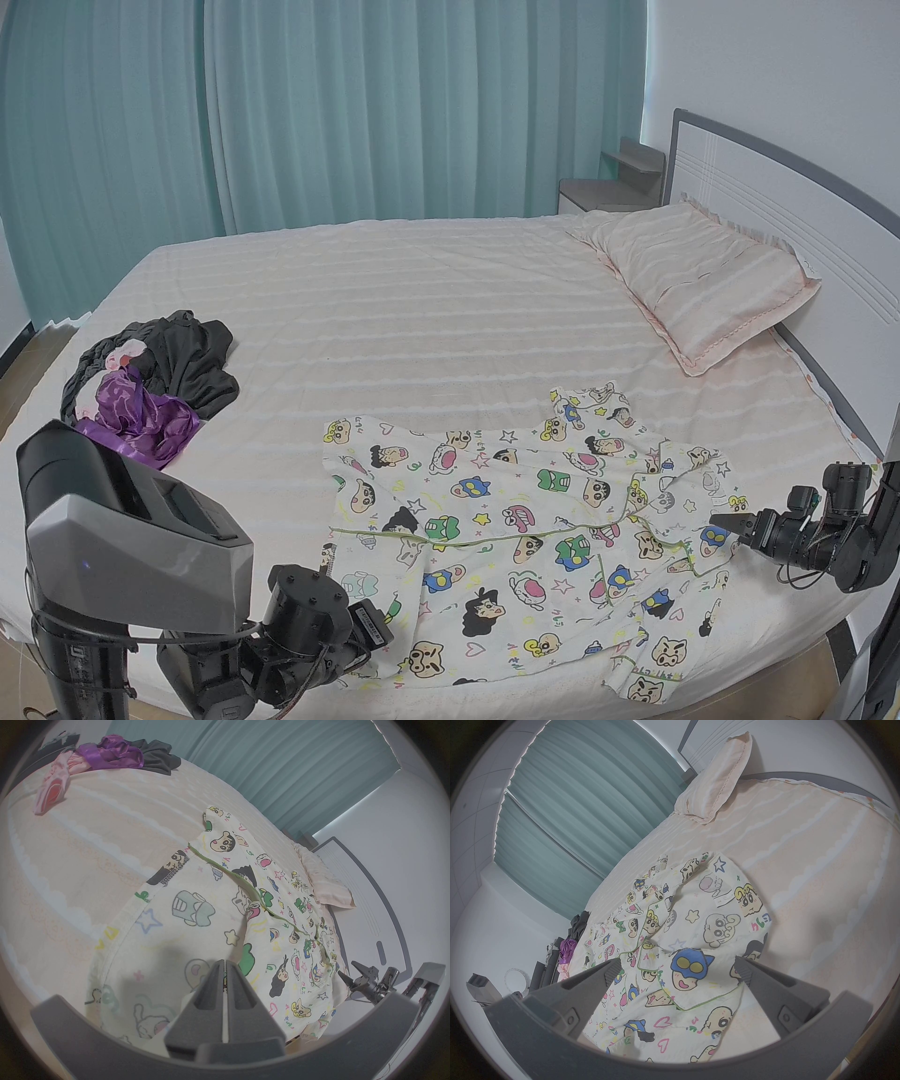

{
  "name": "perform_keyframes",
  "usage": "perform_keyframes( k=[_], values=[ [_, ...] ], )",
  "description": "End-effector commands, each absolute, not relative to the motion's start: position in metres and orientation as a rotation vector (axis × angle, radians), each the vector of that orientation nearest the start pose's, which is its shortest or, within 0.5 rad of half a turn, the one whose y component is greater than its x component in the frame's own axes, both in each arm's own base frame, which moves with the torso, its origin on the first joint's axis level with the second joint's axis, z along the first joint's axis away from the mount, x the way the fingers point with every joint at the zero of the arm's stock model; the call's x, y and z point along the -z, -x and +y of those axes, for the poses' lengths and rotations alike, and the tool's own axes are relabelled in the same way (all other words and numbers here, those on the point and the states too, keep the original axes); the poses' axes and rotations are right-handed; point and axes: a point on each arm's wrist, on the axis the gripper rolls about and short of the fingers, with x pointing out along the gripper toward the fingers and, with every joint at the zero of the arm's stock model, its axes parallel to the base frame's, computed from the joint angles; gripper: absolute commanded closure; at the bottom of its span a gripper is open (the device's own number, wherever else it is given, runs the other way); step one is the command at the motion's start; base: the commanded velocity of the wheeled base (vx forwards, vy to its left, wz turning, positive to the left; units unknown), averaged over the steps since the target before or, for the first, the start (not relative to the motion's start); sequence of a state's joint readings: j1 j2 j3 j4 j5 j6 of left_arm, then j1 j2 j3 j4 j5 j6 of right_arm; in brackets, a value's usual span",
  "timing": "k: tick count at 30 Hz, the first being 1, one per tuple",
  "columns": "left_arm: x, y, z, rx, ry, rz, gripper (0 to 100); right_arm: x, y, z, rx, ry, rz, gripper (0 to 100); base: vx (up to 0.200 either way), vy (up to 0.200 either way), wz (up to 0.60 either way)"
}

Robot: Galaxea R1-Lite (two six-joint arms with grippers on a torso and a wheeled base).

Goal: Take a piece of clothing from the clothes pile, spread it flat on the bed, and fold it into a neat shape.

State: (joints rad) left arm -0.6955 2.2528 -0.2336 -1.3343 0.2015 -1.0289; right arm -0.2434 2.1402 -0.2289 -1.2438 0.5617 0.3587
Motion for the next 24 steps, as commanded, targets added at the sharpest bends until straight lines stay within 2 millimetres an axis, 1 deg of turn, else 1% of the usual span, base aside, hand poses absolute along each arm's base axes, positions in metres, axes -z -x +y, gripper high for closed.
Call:
perform_keyframes(
  k=[1, 2, 3, 23, 24],
  values=[
    [0.0231, -0.2009, -0.1637, 0.113, 0.664, 0.798, 100, -0.0015, -0.2477, -0.0493, -0.193, -0.607, 0.67, 0, 0.0, 0.0, 0.0],
    [0.0231, -0.2006, -0.164, 0.114, 0.663, 0.798, 100, -0.0014, -0.2473, -0.0492, -0.193, -0.608, 0.671, 0, 0.0, 0.0, 0.0],
    [0.0231, -0.2009, -0.1637, 0.113, 0.664, 0.798, 0, -0.0015, -0.2477, -0.0493, -0.193, -0.607, 0.67, 0, 0.0, 0.0, 0.0],
    [0.0245, -0.2057, -0.1679, 0.123, 0.672, 0.791, 0, -0.0015, -0.2477, -0.0493, -0.193, -0.607, 0.67, 0, 0.0, 0.0, 0.0],
    [0.0245, -0.2057, -0.1679, 0.123, 0.672, 0.791, 100, -0.0014, -0.2473, -0.0492, -0.193, -0.608, 0.671, 0, 0.0, 0.0, 0.0]
  ],
)
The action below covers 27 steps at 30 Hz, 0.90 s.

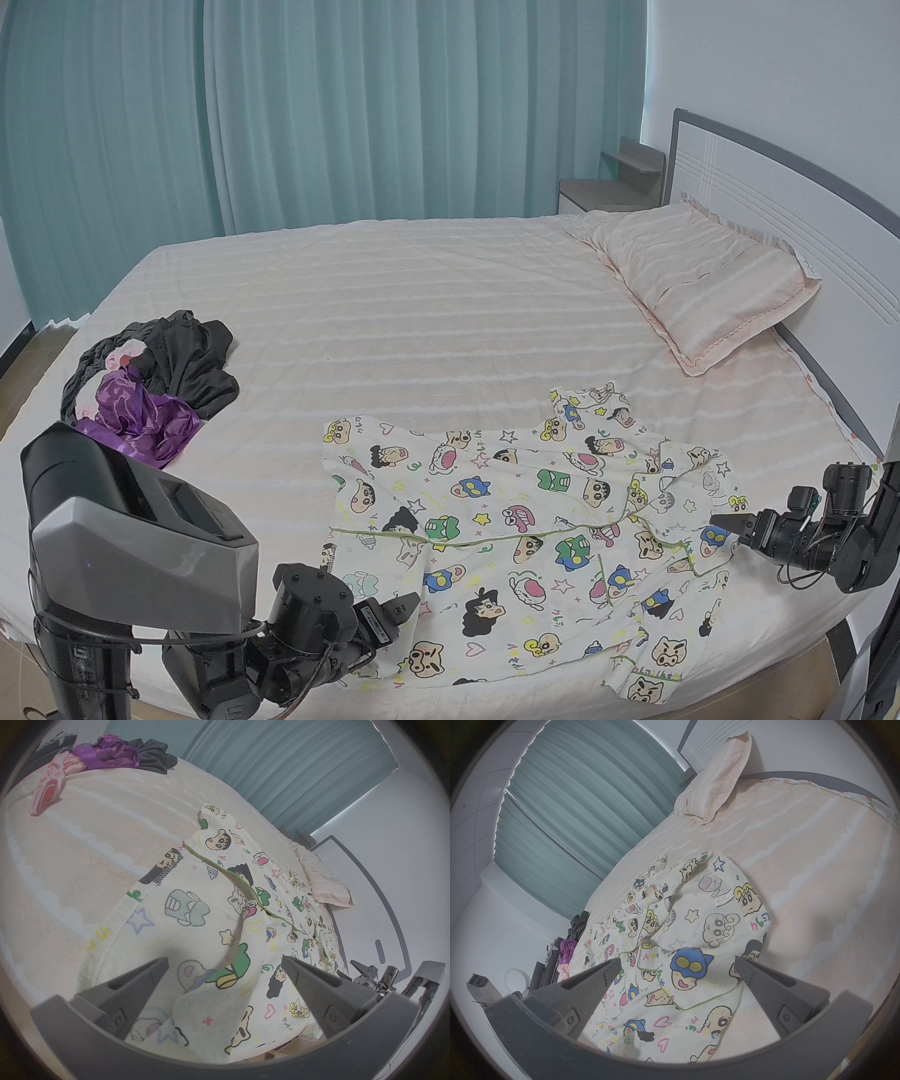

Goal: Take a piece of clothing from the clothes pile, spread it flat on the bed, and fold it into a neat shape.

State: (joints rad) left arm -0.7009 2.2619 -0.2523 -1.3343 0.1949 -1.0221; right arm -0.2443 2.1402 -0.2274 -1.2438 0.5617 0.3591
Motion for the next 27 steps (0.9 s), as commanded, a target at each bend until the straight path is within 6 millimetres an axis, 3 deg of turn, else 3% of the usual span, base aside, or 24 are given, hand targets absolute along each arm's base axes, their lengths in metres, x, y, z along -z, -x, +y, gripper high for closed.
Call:
perform_keyframes(
  k=[1, 16, 27],
  values=[
    [0.024, -0.206, -0.168, 0.123, 0.672, 0.791, 100, -0.002, -0.248, -0.049, -0.193, -0.607, 0.67, 0, 0.0, 0.0, 0.0],
    [0.025, -0.206, -0.166, 0.132, 0.625, 0.785, 100, -0.001, -0.247, -0.049, -0.193, -0.608, 0.671, 0, 0.0, 0.0, 0.0],
    [-0.002, -0.214, -0.165, 0.214, 0.54, 0.667, 100, -0.003, -0.247, -0.049, -0.195, -0.606, 0.667, 0, 0.0, 0.0, 0.0]
  ],
)
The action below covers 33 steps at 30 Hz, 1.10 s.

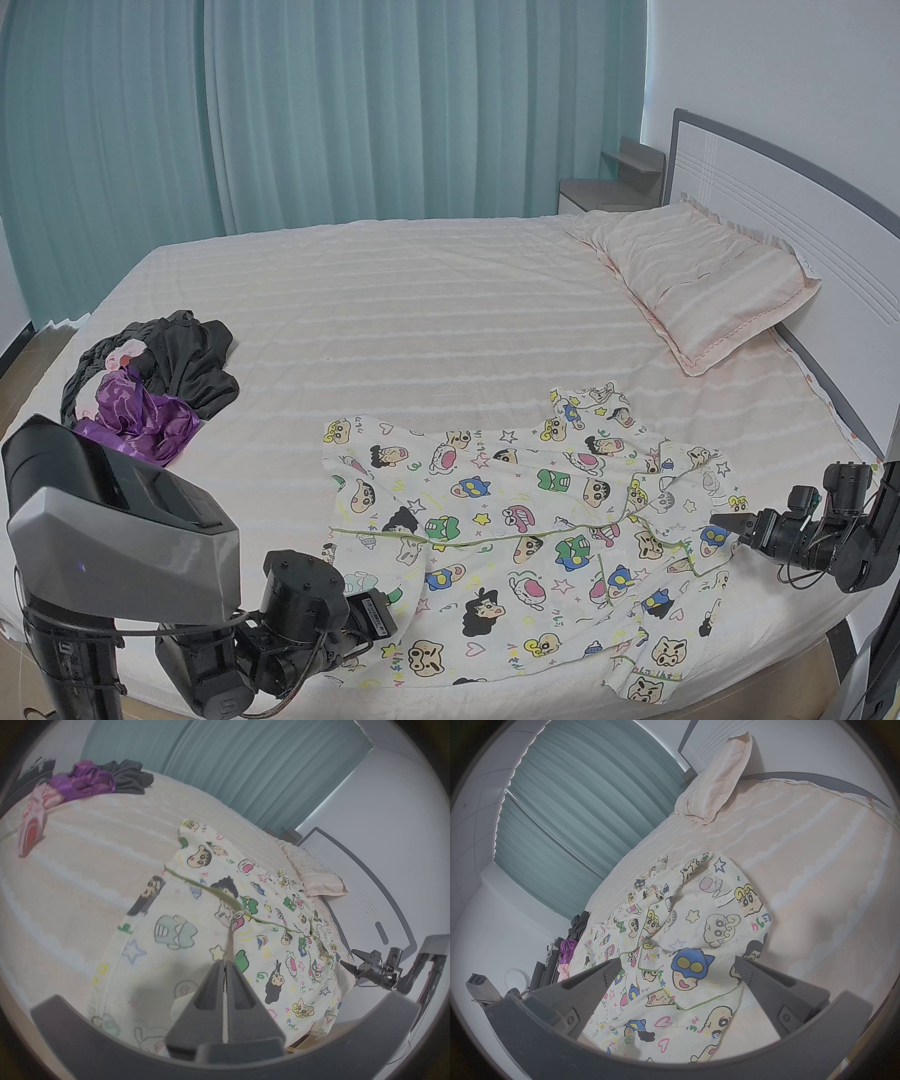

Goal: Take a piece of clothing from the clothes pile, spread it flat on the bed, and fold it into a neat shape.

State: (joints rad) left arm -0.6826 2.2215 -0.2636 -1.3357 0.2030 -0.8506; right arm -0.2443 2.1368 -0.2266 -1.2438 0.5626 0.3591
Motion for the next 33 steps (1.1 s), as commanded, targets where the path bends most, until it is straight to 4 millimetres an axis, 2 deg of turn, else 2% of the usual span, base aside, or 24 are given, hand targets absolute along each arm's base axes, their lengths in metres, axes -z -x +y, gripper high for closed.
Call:
perform_keyframes(
  k=[1, 12, 17, 19, 23, 24, 33],
  values=[
    [-0.004, -0.214, -0.164, 0.222, 0.524, 0.655, 100, -0.003, -0.247, -0.049, -0.196, -0.605, 0.664, 0, 0.0, 0.0, 0.0],
    [-0.014, -0.225, -0.152, 0.202, 0.331, 0.557, 100, -0.004, -0.247, -0.049, -0.196, -0.605, 0.663, 0, 0.0, 0.0, 0.0],
    [-0.012, -0.224, -0.148, 0.192, 0.323, 0.571, 100, -0.004, -0.247, -0.049, -0.197, -0.604, 0.661, 0, 0.0, 0.0, 0.0],
    [-0.006, -0.216, -0.143, 0.181, 0.319, 0.614, 100, -0.004, -0.247, -0.049, -0.196, -0.605, 0.663, 0, 0.0, 0.0, 0.0],
    [-0.001, -0.212, -0.143, 0.168, 0.418, 0.663, 100, -0.004, -0.247, -0.049, -0.196, -0.605, 0.663, 0, 0.0, 0.0, 0.0],
    [0.0, -0.211, -0.143, 0.182, 0.441, 0.682, 0, -0.004, -0.247, -0.049, -0.196, -0.605, 0.663, 0, 0.0, 0.0, 0.0],
    [0.011, -0.205, -0.143, 0.275, 0.469, 0.8, 0, -0.004, -0.247, -0.049, -0.197, -0.606, 0.664, 0, 0.0, 0.0, 0.0]
  ],
)
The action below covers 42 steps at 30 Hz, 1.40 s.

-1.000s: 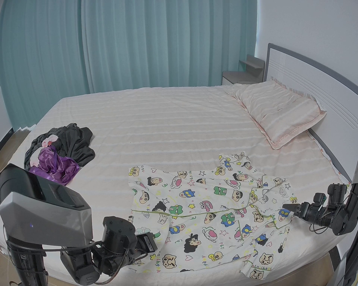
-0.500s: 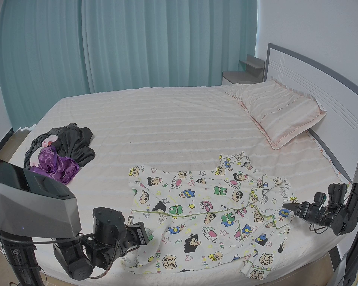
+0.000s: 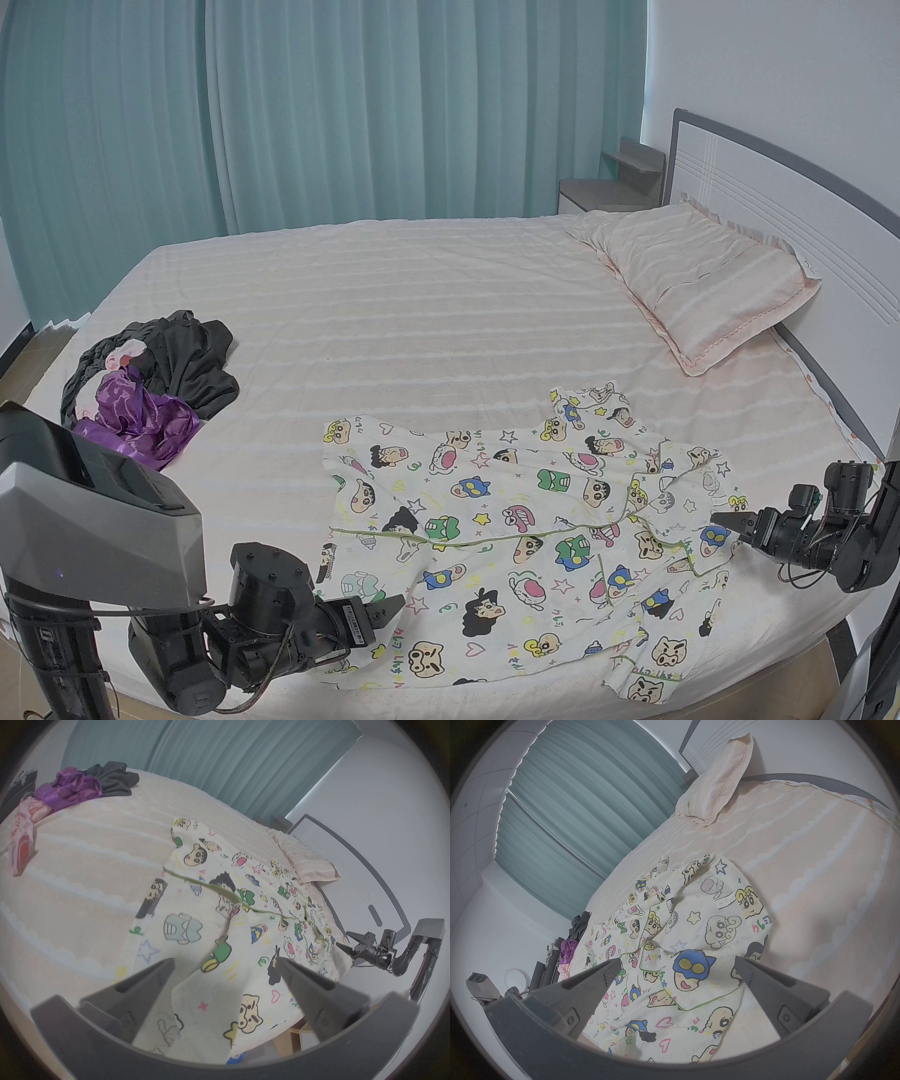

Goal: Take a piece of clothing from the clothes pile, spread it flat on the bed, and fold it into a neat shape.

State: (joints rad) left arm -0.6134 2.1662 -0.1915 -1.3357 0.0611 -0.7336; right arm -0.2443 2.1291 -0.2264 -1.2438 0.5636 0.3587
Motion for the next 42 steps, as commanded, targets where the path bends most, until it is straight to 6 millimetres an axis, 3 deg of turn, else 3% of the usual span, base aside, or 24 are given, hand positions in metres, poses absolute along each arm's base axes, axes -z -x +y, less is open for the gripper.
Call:
perform_keyframes(
  k=[1, 10, 18, 27, 37, 38, 42],
  values=[
    [0.014, -0.206, -0.144, 0.269, 0.462, 0.81, 0, -0.004, -0.247, -0.049, -0.196, -0.605, 0.663, 0, 0.0, 0.0, 0.0],
    [0.024, -0.205, -0.144, 0.249, 0.478, 0.849, 0, -0.003, -0.247, -0.049, -0.196, -0.605, 0.664, 0, 0.0, 0.0, 0.0],
    [0.014, -0.201, -0.148, 0.136, 0.751, 0.822, 0, -0.003, -0.247, -0.049, -0.196, -0.606, 0.666, 0, 0.0, 0.0, 0.0],
    [0.013, -0.196, -0.151, 0.064, 0.859, 0.82, 0, -0.003, -0.247, -0.049, -0.197, -0.608, 0.666, 0, 0.0, 0.0, 0.0],
    [0.016, -0.19, -0.148, 0.019, 0.858, 0.823, 0, -0.003, -0.247, -0.049, -0.196, -0.608, 0.667, 0, 0.0, 0.0, 0.0],
    [0.016, -0.19, -0.148, 0.018, 0.857, 0.824, 100, -0.003, -0.247, -0.049, -0.198, -0.608, 0.668, 0, 0.0, 0.0, 0.0],
    [0.015, -0.192, -0.147, 0.007, 0.861, 0.806, 100, -0.003, -0.247, -0.049, -0.198, -0.606, 0.668, 0, 0.0, 0.0, 0.0]
  ],
)
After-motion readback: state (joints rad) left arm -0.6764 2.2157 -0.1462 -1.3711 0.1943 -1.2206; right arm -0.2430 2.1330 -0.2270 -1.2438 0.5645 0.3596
